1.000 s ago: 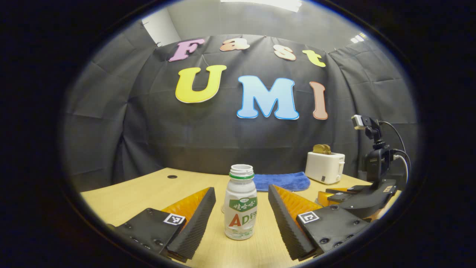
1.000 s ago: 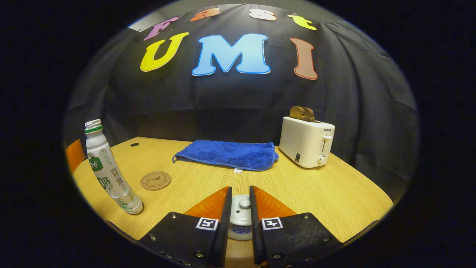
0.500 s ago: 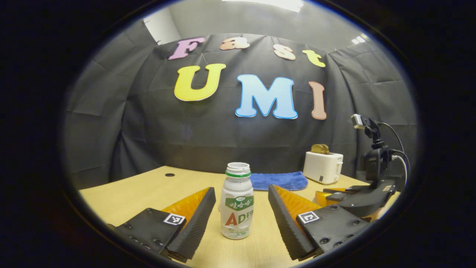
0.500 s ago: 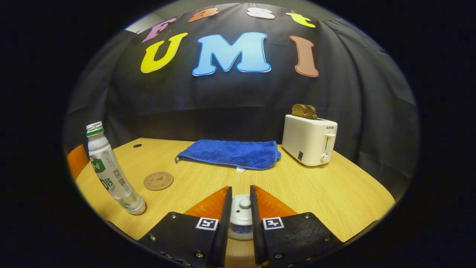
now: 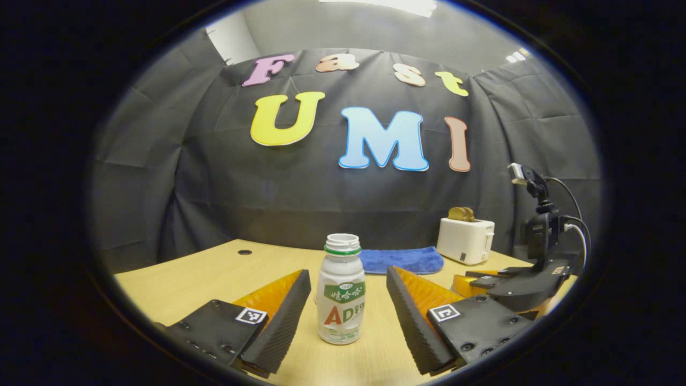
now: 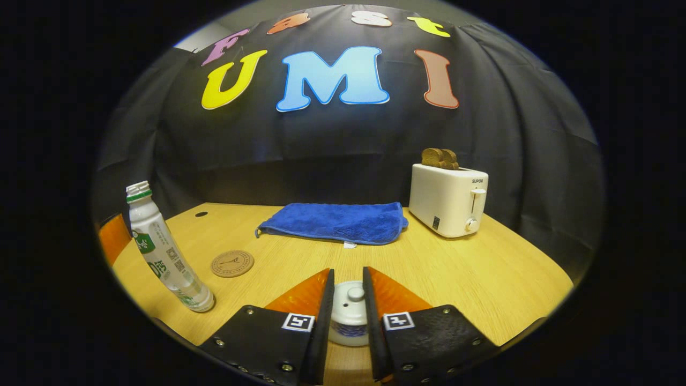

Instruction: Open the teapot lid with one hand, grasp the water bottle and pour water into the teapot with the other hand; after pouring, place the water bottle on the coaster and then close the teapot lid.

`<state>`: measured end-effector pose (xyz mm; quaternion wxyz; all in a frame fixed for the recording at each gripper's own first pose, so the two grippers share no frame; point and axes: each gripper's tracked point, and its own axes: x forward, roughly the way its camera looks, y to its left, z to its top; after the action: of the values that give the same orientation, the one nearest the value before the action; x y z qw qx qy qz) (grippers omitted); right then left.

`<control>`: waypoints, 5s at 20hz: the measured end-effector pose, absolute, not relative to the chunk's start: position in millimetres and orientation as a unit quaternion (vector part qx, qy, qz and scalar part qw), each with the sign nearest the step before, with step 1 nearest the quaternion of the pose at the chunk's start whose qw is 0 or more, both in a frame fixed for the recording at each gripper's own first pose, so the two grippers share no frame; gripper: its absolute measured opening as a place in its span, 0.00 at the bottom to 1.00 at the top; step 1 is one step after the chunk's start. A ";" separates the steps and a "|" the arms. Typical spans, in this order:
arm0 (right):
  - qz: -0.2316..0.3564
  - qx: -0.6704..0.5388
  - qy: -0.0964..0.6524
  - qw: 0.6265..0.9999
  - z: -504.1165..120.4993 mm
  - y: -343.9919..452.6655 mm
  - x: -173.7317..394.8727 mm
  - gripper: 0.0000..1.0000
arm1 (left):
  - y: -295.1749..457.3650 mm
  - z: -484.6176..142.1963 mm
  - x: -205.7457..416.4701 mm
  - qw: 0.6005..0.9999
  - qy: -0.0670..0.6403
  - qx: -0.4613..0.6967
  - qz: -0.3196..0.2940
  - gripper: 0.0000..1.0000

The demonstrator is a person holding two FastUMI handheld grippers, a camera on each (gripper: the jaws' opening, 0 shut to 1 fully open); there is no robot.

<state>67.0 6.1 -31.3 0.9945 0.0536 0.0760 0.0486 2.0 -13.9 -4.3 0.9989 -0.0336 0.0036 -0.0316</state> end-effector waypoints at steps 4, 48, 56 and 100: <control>0.052 0.081 0.076 0.993 -30.5 6.2 68.0 0.33 | -10.2 -3.4 0.4 0.999 0.001 -0.035 -0.028 0.94; -0.098 0.096 -0.067 0.988 6.4 -155.9 54.5 0.08 | -8.1 -73.2 41.1 0.998 0.061 0.017 -0.010 0.94; -0.086 0.100 -0.059 0.989 0.1 -151.1 53.1 0.08 | -9.0 -84.7 61.7 0.996 0.083 0.017 -0.016 0.94; -0.115 0.186 -0.046 0.975 -19.2 -185.5 51.5 0.08 | -99.9 -13.1 108.3 0.729 -0.011 0.685 -0.014 0.74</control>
<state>51.5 -185.5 -19.2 0.9748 0.1855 -0.0455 -0.1148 108.3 -99.9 -13.1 0.7288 0.6845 -0.0114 -0.0139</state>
